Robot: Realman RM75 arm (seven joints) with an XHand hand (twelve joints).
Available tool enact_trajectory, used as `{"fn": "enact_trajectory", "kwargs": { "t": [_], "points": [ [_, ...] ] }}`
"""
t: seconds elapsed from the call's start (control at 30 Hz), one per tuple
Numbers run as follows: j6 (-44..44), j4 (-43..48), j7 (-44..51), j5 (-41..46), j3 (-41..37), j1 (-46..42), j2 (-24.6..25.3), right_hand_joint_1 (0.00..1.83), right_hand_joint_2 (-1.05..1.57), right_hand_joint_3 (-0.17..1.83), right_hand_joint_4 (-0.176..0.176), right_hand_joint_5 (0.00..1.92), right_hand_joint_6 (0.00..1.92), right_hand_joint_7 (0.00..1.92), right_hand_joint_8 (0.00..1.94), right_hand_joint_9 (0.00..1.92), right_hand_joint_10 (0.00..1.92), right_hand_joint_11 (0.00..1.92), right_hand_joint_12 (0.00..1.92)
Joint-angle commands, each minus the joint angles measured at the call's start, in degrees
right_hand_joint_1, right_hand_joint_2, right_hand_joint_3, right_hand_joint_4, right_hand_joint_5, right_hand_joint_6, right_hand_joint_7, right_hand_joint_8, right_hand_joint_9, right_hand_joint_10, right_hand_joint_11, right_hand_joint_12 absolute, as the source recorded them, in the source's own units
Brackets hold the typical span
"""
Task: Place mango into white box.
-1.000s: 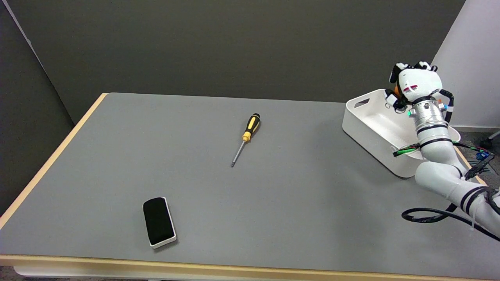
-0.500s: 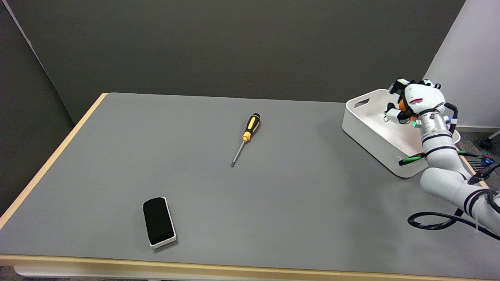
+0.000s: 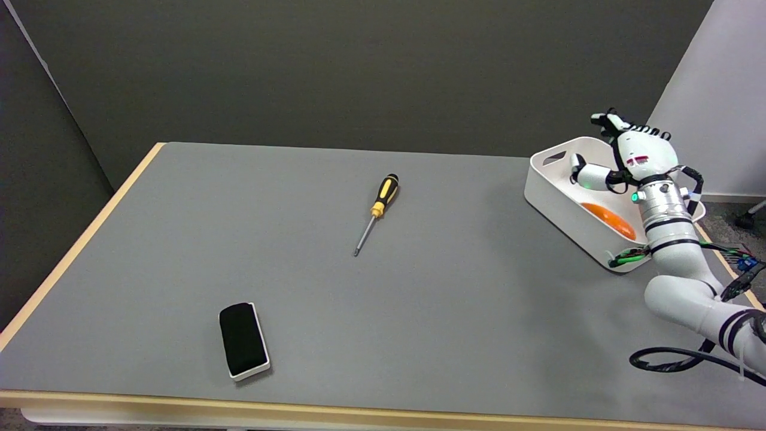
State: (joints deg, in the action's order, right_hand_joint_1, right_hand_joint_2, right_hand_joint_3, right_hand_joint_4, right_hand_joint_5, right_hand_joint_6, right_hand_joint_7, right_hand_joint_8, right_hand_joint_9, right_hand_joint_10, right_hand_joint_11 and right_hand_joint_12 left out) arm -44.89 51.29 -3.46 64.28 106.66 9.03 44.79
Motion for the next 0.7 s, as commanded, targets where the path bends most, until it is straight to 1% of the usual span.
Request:
{"fn": "enact_trajectory", "kwargs": {
  "t": [0.03,0.07,0.1,0.13,0.2,0.27,0.4,0.63,0.7],
  "points": [
    [-10.9,19.6,-8.3,-0.3,-1.6,-7.8,-0.6,0.38,0.68,0.90,0.049,0.18,0.38,0.20,0.28,0.13,0.62,0.01,0.97],
    [-11.2,21.0,-8.9,-0.2,-1.6,-7.8,-0.6,0.38,0.68,0.88,0.044,0.15,0.34,0.16,0.22,0.10,0.53,0.00,0.82],
    [-11.4,22.1,-9.5,0.0,-1.6,-7.8,-0.6,0.36,0.64,0.93,0.029,0.07,0.25,0.05,0.07,0.03,0.24,0.00,0.33],
    [-11.6,22.7,-10.0,-0.1,-1.6,-7.8,-0.6,0.35,0.62,0.95,0.016,0.03,0.19,0.00,0.00,0.00,0.08,0.00,0.06],
    [-13.0,24.0,-11.6,-0.9,-1.1,-7.8,-0.6,0.36,0.64,0.92,-0.020,0.00,0.08,0.00,0.00,0.00,0.00,0.00,0.00],
    [-14.3,25.7,-12.9,-1.5,-0.3,-7.8,-0.6,0.40,0.67,0.91,-0.068,0.00,0.00,0.00,0.00,0.00,0.00,0.00,0.00],
    [-16.4,28.3,-12.3,-0.9,2.0,-8.0,-0.5,0.38,0.70,0.91,-0.103,0.00,0.00,0.00,0.00,0.00,0.00,0.00,0.00],
    [-21.4,28.8,-13.1,-0.3,3.5,-8.2,-0.1,0.37,0.72,0.93,-0.114,0.00,0.00,0.00,0.00,0.00,0.00,0.00,0.00],
    [-22.7,28.7,-15.3,0.9,3.8,-8.3,0.0,0.37,0.74,0.95,-0.115,0.00,0.00,0.00,0.00,0.00,0.00,0.00,0.00]
  ]
}}
